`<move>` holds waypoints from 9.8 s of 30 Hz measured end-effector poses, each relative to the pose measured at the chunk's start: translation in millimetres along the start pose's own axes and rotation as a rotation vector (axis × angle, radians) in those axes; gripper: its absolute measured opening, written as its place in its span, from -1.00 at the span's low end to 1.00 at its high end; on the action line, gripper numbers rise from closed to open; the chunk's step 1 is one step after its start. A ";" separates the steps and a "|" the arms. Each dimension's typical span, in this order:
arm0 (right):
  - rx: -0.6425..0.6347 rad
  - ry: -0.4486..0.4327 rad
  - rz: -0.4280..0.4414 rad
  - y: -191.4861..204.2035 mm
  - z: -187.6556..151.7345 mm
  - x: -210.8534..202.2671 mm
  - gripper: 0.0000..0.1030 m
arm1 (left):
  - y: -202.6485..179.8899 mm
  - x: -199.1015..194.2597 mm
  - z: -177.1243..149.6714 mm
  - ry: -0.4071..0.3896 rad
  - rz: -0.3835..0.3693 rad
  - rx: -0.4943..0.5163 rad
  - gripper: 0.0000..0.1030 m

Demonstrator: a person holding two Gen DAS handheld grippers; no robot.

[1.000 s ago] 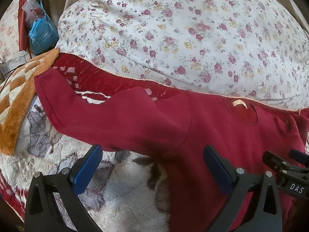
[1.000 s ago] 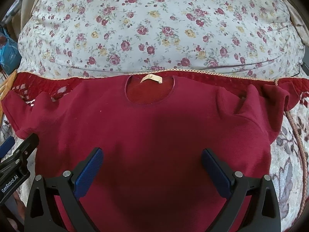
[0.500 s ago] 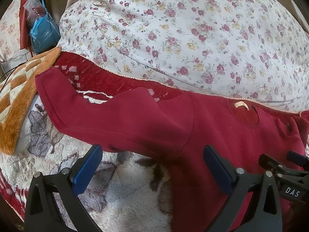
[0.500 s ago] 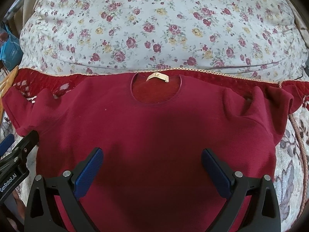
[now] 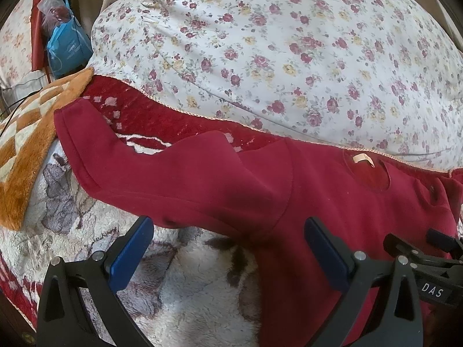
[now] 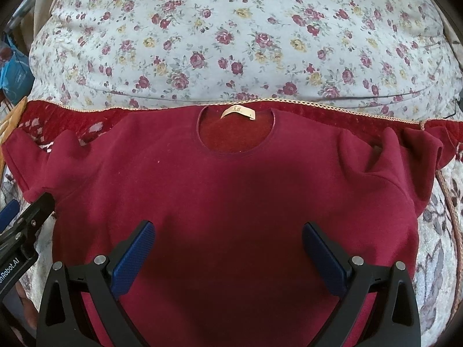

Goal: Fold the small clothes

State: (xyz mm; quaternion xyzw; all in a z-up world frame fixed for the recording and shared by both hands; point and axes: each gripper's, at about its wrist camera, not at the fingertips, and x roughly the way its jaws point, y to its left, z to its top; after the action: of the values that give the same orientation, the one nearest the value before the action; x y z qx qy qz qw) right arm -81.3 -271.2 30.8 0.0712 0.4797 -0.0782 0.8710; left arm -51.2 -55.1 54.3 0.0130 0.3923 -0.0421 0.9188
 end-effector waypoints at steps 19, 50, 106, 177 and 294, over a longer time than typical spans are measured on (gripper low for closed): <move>-0.041 0.016 0.029 13.6 0.1 4.0 1.00 | 61.5 -1.8 23.0 0.018 0.094 -0.170 1.00; -0.057 0.061 0.101 11.5 2.1 7.0 1.00 | 195.8 94.9 109.3 0.070 0.406 -0.320 -0.85; -0.084 -0.181 0.064 -85.5 48.5 -68.1 -0.89 | 29.3 -11.9 -2.9 0.103 0.072 -0.010 0.65; 0.140 -0.047 0.077 -180.1 20.3 -57.0 0.42 | -19.1 25.9 -2.1 0.139 -0.064 0.088 0.65; 0.307 0.089 0.219 -209.2 19.6 -7.9 0.76 | -17.6 40.2 14.1 0.213 -0.220 -0.002 -0.80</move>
State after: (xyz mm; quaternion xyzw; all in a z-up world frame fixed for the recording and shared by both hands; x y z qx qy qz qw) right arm -112.1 -479.2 37.6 0.2584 0.4894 -0.0521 0.8313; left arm -14.9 -76.1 35.2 -0.0268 0.4867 -0.1406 0.8618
